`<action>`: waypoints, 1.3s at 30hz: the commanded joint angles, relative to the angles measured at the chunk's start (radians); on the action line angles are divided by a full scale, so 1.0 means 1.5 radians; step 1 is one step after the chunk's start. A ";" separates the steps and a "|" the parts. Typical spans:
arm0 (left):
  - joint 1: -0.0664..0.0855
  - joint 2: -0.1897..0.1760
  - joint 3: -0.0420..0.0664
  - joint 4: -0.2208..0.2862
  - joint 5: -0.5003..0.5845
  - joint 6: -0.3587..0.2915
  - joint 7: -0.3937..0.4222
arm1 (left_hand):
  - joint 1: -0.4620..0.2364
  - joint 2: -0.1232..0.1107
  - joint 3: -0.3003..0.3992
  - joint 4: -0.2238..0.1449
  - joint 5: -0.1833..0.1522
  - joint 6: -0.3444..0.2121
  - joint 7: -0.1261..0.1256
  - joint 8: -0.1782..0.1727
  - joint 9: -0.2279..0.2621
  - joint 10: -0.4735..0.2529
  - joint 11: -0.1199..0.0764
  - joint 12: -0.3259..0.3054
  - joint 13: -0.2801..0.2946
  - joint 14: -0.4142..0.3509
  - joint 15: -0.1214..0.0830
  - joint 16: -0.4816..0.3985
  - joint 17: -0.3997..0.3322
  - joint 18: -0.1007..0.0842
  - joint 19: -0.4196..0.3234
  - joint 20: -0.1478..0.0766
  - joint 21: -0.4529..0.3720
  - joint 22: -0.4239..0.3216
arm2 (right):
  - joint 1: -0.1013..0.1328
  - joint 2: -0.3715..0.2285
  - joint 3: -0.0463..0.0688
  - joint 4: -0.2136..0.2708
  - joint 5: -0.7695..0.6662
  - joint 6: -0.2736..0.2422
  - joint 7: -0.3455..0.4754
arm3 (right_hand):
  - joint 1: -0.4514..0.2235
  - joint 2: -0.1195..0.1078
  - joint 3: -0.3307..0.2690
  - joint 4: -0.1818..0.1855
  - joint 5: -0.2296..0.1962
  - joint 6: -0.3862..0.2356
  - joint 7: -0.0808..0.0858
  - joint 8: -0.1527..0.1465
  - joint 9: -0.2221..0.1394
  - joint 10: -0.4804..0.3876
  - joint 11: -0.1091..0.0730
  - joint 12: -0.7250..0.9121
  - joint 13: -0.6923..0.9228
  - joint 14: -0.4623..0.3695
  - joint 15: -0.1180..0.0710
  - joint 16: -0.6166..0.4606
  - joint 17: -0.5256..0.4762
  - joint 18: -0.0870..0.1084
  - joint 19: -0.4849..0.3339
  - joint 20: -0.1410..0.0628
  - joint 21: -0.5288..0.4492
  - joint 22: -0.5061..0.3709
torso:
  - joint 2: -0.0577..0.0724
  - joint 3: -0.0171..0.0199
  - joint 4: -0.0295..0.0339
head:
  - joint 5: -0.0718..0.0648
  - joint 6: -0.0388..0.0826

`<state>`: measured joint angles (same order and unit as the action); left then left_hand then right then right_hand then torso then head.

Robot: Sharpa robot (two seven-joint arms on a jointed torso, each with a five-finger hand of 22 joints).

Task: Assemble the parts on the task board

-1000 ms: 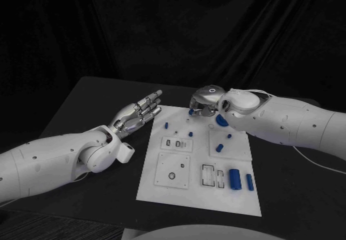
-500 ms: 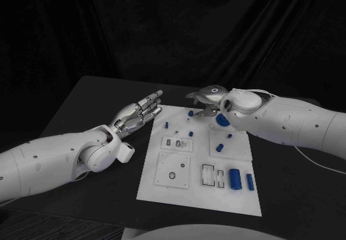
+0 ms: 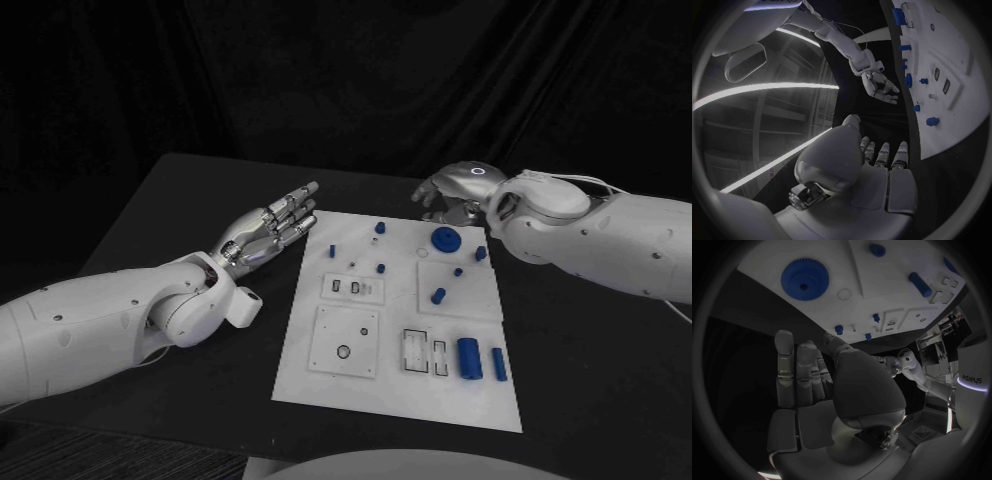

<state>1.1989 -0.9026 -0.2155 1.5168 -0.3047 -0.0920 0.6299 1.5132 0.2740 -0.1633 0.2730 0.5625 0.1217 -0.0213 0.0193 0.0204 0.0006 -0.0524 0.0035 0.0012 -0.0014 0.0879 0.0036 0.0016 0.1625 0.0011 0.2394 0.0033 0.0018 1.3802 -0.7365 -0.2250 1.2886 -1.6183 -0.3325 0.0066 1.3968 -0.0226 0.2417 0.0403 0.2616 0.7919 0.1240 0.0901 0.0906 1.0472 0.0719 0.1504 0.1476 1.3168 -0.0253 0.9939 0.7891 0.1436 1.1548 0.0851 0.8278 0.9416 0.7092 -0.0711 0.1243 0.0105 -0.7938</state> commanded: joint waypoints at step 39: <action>0.001 0.001 0.000 -0.007 -0.001 0.014 0.004 | 0.007 0.000 0.006 0.000 0.002 -0.002 0.006 0.000 -0.001 0.000 0.011 -0.002 -0.001 0.001 0.010 -0.002 -0.001 0.011 0.001 0.005 0.000 0.000 | -0.030 -0.061 -0.009 -0.001 0.095 0.034 -0.053 | -0.068 -0.014 -0.077 0.050 -0.066 0.017 -0.013 -0.012 0.024 0.349 -0.036 0.947 0.949 0.169 -0.009 0.385 0.521 -0.056 0.179 -0.008 0.340 0.338 | 0.001 0.0000 0.0020 | -0.008 0.002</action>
<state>1.1989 -0.9027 -0.2155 1.5054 -0.3049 -0.0836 0.6243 1.5132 0.2740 -0.1606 0.2703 0.5625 0.1181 -0.0178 0.0193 0.0204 0.0002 -0.0457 0.0035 0.0014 -0.0014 0.0950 0.0036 0.0013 0.1624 0.0011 0.2393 0.0033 0.0018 1.3384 -0.8302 -0.2388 1.2925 -1.4771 -0.2834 -0.0561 1.2869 -0.0470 0.1255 0.1225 0.1657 0.8143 0.1034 0.0687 0.1238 1.4651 0.0213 1.5684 1.3079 1.4652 -0.0304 1.5683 1.3079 0.0694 1.4167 0.0747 1.3330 1.3080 0.7106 -0.0711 0.1283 -0.0028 -0.7907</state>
